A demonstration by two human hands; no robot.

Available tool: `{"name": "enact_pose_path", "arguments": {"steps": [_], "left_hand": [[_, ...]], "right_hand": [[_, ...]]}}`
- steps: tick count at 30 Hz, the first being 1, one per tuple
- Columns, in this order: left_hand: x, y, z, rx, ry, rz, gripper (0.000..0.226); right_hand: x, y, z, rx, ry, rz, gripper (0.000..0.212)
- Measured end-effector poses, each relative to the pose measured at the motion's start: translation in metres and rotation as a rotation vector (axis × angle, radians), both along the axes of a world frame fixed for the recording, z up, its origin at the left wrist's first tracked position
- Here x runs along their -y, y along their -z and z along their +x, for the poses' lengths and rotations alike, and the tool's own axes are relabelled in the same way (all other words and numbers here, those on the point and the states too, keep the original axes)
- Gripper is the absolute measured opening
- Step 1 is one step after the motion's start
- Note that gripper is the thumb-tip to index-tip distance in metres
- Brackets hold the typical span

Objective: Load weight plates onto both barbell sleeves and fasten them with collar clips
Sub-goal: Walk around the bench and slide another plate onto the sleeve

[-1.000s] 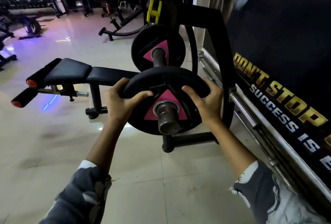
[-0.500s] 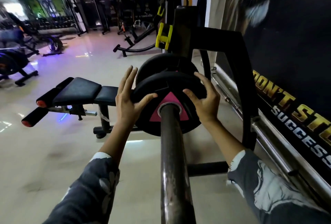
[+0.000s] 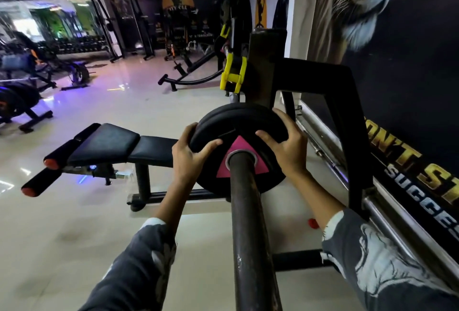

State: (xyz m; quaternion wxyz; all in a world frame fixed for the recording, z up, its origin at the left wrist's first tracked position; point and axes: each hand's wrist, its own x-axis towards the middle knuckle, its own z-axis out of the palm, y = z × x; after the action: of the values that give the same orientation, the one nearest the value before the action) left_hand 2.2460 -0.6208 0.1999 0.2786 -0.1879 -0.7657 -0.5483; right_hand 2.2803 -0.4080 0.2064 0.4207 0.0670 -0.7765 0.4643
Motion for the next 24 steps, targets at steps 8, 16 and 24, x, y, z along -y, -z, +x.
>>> {"name": "enact_pose_path", "arguments": {"steps": [8, 16, 24], "left_hand": [[0.019, -0.013, -0.039, 0.140, 0.418, 0.138, 0.040], [0.013, -0.055, -0.146, 0.285, 0.614, 0.051, 0.031], [-0.037, -0.069, -0.166, 0.244, 0.751, 0.092, 0.031]], "right_hand": [[-0.001, -0.041, 0.002, 0.177, -0.172, 0.006, 0.058], [0.061, -0.099, 0.003, 0.345, 0.006, 0.267, 0.042], [0.079, -0.089, 0.016, 0.477, 0.296, 0.474, 0.046]]}}
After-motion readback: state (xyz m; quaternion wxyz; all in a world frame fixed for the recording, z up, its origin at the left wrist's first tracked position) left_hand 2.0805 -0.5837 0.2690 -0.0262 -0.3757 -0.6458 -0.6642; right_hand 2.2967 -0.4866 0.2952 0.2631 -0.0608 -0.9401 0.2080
